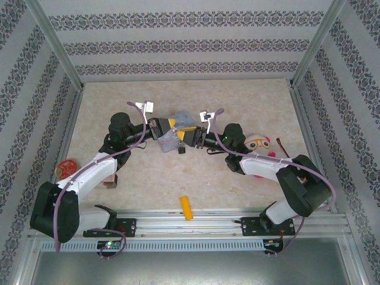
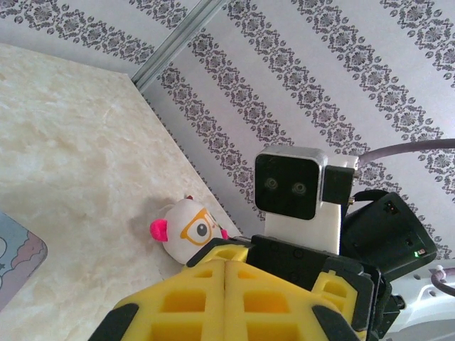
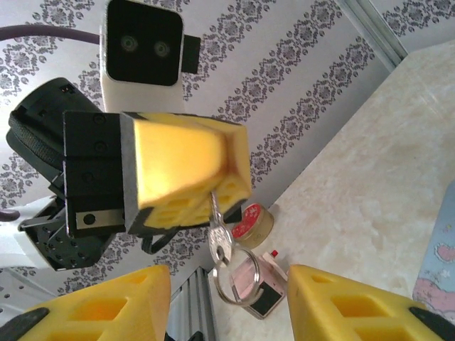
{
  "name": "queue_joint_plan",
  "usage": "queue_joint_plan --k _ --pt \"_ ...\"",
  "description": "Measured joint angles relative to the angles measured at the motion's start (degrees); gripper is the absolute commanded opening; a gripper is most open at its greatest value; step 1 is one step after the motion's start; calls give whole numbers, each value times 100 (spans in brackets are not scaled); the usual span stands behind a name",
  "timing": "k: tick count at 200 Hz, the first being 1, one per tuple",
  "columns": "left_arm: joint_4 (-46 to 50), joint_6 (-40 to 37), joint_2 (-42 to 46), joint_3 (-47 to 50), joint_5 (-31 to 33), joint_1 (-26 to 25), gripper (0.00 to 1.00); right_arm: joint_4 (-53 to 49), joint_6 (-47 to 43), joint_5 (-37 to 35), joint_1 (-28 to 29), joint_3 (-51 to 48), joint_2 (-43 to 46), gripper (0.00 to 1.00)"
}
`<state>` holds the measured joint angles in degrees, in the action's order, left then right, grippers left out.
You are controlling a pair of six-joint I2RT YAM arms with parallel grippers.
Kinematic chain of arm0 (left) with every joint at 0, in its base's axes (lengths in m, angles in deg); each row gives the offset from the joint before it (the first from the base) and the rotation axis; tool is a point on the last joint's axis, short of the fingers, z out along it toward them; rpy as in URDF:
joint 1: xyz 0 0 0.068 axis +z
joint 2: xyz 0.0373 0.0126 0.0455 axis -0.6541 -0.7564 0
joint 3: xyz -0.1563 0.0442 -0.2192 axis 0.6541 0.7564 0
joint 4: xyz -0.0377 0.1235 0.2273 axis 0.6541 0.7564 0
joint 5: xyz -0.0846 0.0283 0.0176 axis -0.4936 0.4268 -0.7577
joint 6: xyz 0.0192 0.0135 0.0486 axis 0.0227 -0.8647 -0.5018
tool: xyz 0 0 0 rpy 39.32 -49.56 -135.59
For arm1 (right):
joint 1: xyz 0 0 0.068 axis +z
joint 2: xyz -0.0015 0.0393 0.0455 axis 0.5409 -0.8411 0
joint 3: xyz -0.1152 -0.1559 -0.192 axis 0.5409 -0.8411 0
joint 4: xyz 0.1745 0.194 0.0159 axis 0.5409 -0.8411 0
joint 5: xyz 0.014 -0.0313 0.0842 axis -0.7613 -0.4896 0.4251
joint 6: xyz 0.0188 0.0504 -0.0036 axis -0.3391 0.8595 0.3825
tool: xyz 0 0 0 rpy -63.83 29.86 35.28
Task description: Unlock a padlock with a key
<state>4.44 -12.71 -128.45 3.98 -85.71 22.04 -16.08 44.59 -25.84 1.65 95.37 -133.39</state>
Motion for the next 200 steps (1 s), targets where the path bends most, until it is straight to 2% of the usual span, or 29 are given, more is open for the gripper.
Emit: queue_joint_plan --k 91,155,200 --pt "-289 254 -162 0 0 0 0 138 133 94 0 387 -424 36" --pt "-361 254 -162 0 20 0 0 310 286 144 0 446 -505 26" --pt "-361 254 -166 0 111 0 0 435 372 184 0 446 -553 22"
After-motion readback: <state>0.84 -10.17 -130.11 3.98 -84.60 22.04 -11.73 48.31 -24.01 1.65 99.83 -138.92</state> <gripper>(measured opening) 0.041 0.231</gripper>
